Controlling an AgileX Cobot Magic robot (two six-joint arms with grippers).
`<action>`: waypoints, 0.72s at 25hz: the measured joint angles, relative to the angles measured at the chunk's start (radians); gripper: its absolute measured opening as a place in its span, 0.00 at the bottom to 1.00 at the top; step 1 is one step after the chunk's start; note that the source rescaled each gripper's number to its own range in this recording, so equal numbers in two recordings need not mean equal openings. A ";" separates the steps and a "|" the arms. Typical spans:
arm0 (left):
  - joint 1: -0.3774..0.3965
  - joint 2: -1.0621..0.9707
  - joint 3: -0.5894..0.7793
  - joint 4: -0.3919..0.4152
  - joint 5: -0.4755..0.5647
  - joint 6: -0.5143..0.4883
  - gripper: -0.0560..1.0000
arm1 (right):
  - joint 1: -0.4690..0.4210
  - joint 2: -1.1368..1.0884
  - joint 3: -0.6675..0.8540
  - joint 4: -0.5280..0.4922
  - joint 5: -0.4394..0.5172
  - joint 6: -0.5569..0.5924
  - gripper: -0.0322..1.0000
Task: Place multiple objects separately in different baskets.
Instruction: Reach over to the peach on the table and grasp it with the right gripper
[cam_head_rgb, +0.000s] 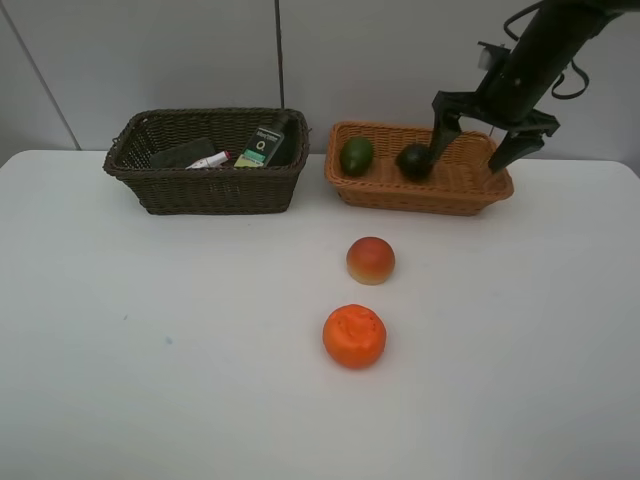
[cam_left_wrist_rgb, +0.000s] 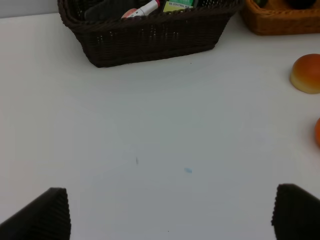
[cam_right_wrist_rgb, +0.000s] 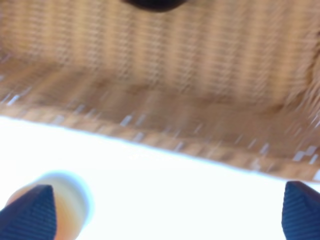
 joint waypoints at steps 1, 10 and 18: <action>0.000 0.000 0.000 0.000 0.000 0.000 0.99 | 0.018 -0.008 0.000 0.001 0.013 0.000 1.00; 0.000 0.000 0.000 0.000 0.000 0.000 0.99 | 0.266 -0.017 0.121 -0.016 0.027 0.048 1.00; 0.000 0.000 0.000 0.000 0.000 0.000 0.99 | 0.403 -0.017 0.290 -0.114 -0.189 0.104 1.00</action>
